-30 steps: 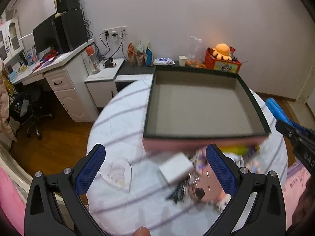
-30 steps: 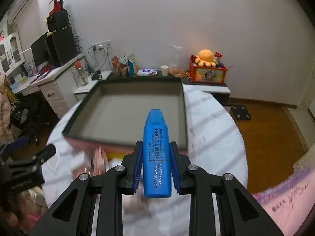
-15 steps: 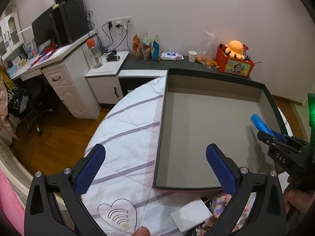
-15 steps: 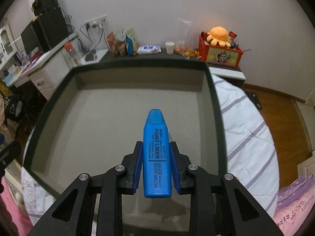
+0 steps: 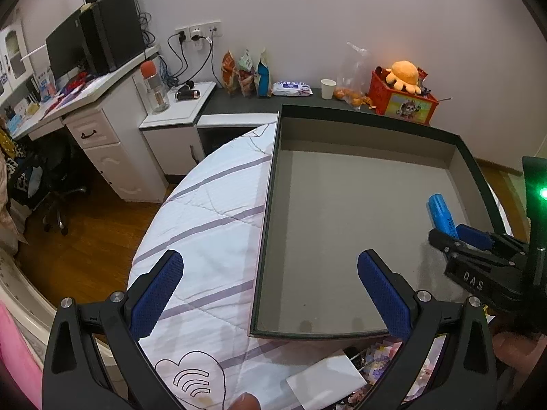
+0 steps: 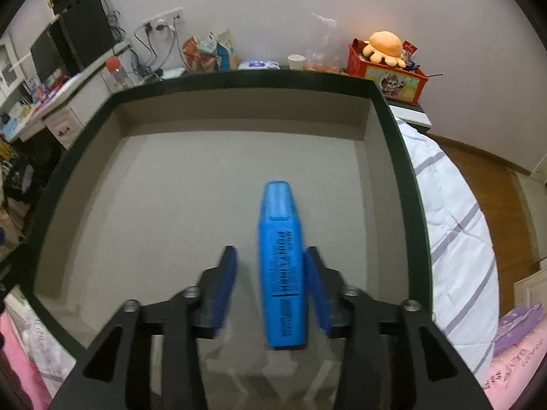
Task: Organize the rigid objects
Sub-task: 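Carry the blue highlighter into the box and open the right gripper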
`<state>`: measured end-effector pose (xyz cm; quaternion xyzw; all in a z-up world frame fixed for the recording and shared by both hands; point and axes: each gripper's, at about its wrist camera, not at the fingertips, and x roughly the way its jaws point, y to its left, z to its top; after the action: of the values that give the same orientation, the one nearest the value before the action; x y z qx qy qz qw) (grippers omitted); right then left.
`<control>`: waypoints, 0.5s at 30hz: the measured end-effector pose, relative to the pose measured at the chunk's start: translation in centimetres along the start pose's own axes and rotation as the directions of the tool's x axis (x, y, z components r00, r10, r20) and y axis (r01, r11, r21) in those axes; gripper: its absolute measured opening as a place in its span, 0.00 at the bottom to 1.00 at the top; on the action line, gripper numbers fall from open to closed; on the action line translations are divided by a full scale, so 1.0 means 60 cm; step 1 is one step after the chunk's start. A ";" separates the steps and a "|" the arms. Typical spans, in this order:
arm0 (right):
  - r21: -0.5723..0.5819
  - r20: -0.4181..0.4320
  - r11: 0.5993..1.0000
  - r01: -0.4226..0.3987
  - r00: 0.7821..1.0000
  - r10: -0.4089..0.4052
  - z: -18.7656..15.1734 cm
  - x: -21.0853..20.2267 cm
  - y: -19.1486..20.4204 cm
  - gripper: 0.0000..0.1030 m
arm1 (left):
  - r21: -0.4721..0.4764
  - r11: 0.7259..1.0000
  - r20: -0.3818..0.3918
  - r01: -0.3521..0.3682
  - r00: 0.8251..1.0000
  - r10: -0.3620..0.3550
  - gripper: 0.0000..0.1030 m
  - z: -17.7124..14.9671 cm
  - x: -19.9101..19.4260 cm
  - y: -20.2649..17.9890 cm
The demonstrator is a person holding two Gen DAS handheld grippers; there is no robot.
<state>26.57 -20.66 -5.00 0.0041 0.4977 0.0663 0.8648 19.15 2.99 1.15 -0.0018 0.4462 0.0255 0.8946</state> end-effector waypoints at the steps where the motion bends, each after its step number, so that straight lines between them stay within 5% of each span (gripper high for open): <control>1: -0.005 0.005 1.000 -0.010 1.000 0.010 -0.001 -0.005 0.004 0.59 | -0.001 1.000 0.003 -0.002 1.000 0.002 1.00 0.000 -0.003 0.001; 5: -0.030 0.056 0.999 0.014 0.998 -0.012 -0.009 -0.038 0.025 0.78 | -0.003 1.000 0.017 0.007 1.000 -0.006 1.00 -0.006 -0.020 0.002; 15: 0.039 0.126 0.999 -0.010 0.992 0.005 -0.065 -0.142 0.020 0.78 | 0.043 0.999 0.006 0.024 1.000 -0.024 1.00 -0.066 -0.053 -0.003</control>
<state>18.84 -20.70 0.42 0.0271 0.4433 0.0591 0.8940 14.08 2.55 1.32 0.0121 0.4437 0.0051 0.8961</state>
